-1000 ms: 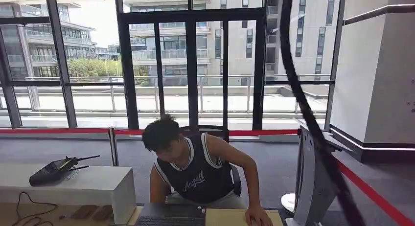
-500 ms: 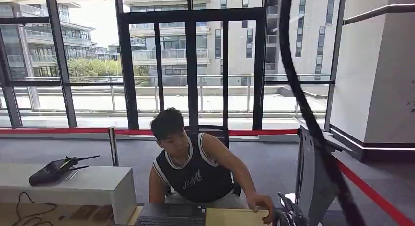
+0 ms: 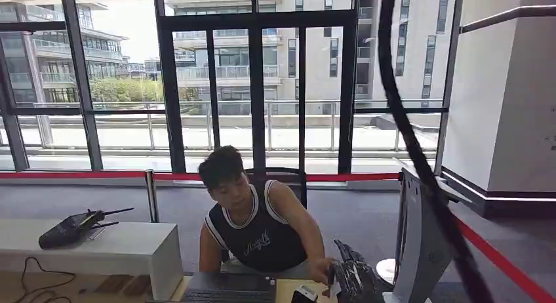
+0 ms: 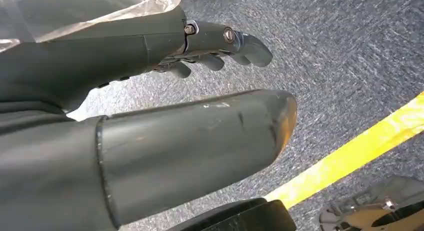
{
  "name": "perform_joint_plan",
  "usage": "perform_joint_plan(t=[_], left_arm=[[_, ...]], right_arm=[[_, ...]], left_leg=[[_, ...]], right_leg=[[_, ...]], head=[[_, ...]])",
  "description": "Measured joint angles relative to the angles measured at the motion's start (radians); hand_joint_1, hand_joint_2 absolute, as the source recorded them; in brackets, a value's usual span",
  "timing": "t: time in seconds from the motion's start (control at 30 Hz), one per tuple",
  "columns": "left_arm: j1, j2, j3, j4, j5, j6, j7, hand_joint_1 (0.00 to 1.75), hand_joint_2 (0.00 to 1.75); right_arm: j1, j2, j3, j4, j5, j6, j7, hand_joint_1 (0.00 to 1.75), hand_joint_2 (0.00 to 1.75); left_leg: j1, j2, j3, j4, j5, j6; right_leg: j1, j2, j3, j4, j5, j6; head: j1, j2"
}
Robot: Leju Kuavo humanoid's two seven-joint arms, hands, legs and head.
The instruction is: Pass the card to the sensor for recognition and then transmit it.
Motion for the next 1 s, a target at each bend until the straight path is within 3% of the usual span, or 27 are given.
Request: perform_joint_plan(t=[0.17, 0.2, 0.57, 0.67, 0.77, 0.8, 0.9, 1.0], left_arm=[[0.001, 0.0, 0.0, 0.0, 0.008, 0.0, -0.002, 0.0, 0.0], [0.001, 0.0, 0.0, 0.0, 0.01, 0.0, -0.002, 0.0, 0.0], [0.002, 0.001, 0.0, 0.0, 0.014, 0.001, -0.002, 0.0, 0.0], [0.004, 0.001, 0.0, 0.0, 0.026, 0.007, -0.002, 0.0, 0.0], [0.011, 0.001, 0.0, 0.0, 0.046, 0.015, -0.008, 0.0, 0.0], [0.014, 0.001, 0.0, 0.0, 0.052, 0.018, -0.011, 0.0, 0.0], [0.024, 0.001, 0.001, 0.0, 0.069, 0.023, -0.017, 0.0, 0.0], [0.032, 0.001, 0.003, 0.0, 0.084, 0.023, -0.015, 0.0, 0.0]], right_arm=[[-0.005, 0.021, 0.012, 0.046, -0.005, -0.004, -0.001, 0.0, 1.75], [-0.004, 0.023, 0.014, 0.055, -0.012, -0.008, -0.002, 0.0, 0.0], [0.003, 0.03, 0.018, 0.119, -0.082, -0.055, -0.026, 0.0, 0.0], [0.01, 0.029, 0.005, 0.12, -0.183, -0.075, -0.094, 0.0, 0.0], [0.039, 0.029, -0.038, 0.1, -0.378, -0.054, -0.218, 0.0, 0.0], [0.055, 0.029, -0.053, 0.087, -0.434, -0.042, -0.246, 0.0, 1.75], [0.115, 0.024, -0.088, 0.041, -0.531, -0.027, -0.307, 0.0, 1.75], [0.203, 0.006, -0.099, -0.04, -0.567, -0.029, -0.32, 0.0, 1.75]], left_leg=[[0.0, 0.0, 0.0, 0.0, 0.0, 0.0], [0.0, 0.0, 0.0, 0.0, 0.0, 0.0], [0.0, 0.0, 0.0, 0.0, 0.0, 0.0], [0.0, 0.0, 0.0, 0.0, 0.0, 0.0], [0.0, 0.0, 0.0, 0.0, 0.0, 0.0], [0.0, 0.0, 0.0, 0.0, 0.0, 0.0], [0.0, 0.0, 0.001, 0.0, 0.0, 0.0], [0.0, 0.0, 0.001, 0.0, 0.0, 0.0]], right_leg=[[0.0, 0.0, 0.0, 0.0, 0.0, 0.0], [0.0, 0.0, 0.0, 0.0, 0.0, 0.0], [0.0, 0.0, 0.0, 0.0, 0.0, 0.0], [0.0, 0.0, 0.0, 0.0, 0.0, 0.0], [0.0, 0.0, 0.0, 0.0, 0.0, 0.0], [0.0, 0.0, 0.0, 0.0, 0.0, 0.0], [0.0, 0.0, 0.0, -0.001, 0.0, 0.0], [0.0, 0.0, 0.0, -0.001, 0.0, 0.0]], head=[[0.0, 0.0], [0.0, 0.0], [0.0, 0.0], [0.0, 0.0], [0.0, 0.0], [0.0, 0.0], [0.0, 0.0], [0.0, 0.0]])
